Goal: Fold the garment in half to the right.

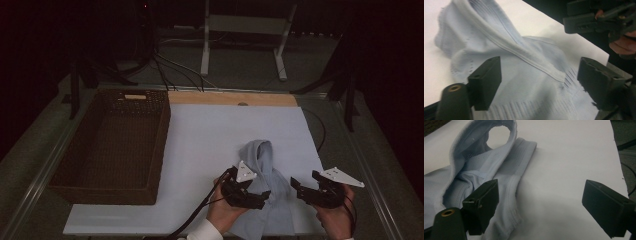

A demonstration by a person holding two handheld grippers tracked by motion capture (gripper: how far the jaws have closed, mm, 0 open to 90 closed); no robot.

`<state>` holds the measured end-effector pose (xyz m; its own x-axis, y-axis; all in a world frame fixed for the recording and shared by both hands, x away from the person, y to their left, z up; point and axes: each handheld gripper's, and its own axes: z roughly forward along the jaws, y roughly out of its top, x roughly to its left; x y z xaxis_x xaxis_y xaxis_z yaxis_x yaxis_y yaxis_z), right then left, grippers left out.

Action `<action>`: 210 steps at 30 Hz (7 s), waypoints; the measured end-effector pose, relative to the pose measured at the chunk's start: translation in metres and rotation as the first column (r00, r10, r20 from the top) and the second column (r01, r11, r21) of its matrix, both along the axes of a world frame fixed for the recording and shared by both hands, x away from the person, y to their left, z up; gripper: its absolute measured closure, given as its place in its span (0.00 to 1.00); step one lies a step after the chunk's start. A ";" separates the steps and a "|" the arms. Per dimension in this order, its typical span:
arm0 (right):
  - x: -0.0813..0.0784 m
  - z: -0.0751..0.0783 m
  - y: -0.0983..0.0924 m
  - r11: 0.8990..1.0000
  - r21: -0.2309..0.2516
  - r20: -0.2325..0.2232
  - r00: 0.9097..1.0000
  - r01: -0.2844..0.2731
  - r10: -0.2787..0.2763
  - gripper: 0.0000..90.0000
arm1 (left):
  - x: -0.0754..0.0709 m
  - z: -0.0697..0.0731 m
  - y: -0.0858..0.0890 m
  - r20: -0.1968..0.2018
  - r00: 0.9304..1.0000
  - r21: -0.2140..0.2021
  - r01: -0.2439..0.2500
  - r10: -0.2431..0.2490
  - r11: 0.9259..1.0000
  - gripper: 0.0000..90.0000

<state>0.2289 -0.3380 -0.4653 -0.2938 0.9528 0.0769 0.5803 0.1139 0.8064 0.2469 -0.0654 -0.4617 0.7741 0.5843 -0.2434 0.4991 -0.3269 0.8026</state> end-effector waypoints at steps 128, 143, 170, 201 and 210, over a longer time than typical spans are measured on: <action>0.011 0.008 0.032 0.993 -0.110 -0.047 0.998 -0.039 0.034 0.44 | -0.010 -0.005 0.064 0.058 0.998 0.033 -0.024 0.022 0.999 0.09; -0.010 0.012 0.036 0.990 -0.107 -0.033 0.996 -0.091 0.088 0.38 | -0.008 -0.002 0.068 0.066 0.997 0.021 -0.034 0.032 0.999 0.06; -0.014 -0.012 0.031 0.988 -0.117 -0.141 0.986 -0.103 0.086 0.43 | 0.003 -0.009 0.039 0.024 0.999 0.030 -0.042 0.041 0.999 0.18; -0.011 -0.018 0.025 0.987 -0.130 -0.182 0.981 -0.092 0.067 0.42 | 0.010 -0.038 0.004 -0.075 0.996 0.084 0.060 -0.054 0.995 0.42; -0.011 -0.017 0.025 0.987 -0.129 -0.180 0.981 -0.092 0.068 0.42 | 0.011 -0.036 0.004 -0.081 0.994 0.098 0.075 -0.067 0.992 0.77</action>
